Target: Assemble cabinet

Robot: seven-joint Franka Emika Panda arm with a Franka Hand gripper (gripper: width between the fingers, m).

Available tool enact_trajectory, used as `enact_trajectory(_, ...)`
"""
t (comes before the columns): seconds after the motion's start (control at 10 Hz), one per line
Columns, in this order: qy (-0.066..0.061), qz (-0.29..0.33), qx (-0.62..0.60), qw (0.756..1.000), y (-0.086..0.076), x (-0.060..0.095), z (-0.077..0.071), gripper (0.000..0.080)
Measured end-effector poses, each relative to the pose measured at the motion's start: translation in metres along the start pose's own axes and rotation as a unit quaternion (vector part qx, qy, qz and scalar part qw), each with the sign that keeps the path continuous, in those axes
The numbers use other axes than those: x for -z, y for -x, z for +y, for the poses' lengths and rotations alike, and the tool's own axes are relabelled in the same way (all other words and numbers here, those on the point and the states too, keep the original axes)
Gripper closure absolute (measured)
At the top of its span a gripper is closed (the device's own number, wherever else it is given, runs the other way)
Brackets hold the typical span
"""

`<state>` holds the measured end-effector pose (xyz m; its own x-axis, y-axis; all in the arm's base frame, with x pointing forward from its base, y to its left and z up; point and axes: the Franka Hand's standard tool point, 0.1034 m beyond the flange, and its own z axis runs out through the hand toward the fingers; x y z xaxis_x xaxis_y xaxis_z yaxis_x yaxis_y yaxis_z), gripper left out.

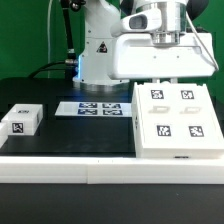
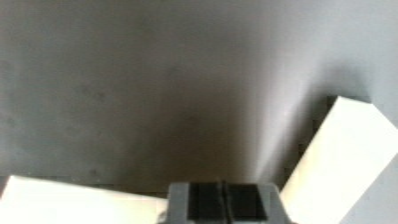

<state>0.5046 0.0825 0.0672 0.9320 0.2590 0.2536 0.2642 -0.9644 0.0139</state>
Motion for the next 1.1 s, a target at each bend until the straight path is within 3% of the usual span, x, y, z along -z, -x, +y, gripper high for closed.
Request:
enact_trajectory(0.4, 0.000, -0.008, 0.004, 1.000, 0.005, -0.006, 0.001, 0.0798)
enact_trajectory(0.6, -0.006, -0.022, 0.006, 1.000, -0.004, 0.009, -0.004, 0.0798)
enact_trajectory(0.8, -0.009, -0.035, 0.006, 0.999, -0.012, 0.020, 0.002, 0.0798)
enact_trajectory(1.1, -0.009, -0.039, 0.005, 0.999, -0.013, 0.021, 0.003, 0.0798)
